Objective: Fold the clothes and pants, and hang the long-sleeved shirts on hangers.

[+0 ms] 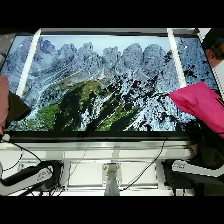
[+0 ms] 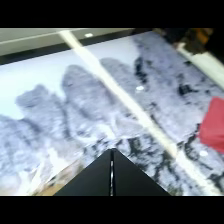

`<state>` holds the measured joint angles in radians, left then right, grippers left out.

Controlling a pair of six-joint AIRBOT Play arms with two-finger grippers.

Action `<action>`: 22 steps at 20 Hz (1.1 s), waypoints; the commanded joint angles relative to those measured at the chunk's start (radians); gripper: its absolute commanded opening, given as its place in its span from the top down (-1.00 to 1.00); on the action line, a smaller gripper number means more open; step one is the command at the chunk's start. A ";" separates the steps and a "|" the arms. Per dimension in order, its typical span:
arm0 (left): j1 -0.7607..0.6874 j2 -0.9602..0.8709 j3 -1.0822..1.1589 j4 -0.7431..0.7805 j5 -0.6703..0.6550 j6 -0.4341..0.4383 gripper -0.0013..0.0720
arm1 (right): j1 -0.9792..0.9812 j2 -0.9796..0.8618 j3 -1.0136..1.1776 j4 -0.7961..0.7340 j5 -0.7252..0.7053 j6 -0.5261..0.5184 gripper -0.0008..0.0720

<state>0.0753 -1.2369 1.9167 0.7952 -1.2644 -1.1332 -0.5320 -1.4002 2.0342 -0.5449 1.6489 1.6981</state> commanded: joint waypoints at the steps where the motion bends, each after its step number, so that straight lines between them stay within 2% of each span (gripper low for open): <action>1: 0.049 0.122 0.000 0.163 -0.087 -0.068 0.95 | 0.183 0.001 0.002 0.002 -0.066 -0.001 0.93; 5: 0.051 0.183 0.000 0.170 -0.091 -0.068 0.95 | 0.238 0.001 0.002 0.002 -0.152 -0.001 0.93; 22: 0.051 0.185 0.000 0.170 -0.091 -0.068 0.94 | 0.241 0.001 0.002 -0.003 -0.153 -0.001 0.93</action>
<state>0.1253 -1.0523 1.9167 0.9646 -1.3552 -1.2011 -0.2924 -1.3994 2.0350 -0.5480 1.4967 1.6970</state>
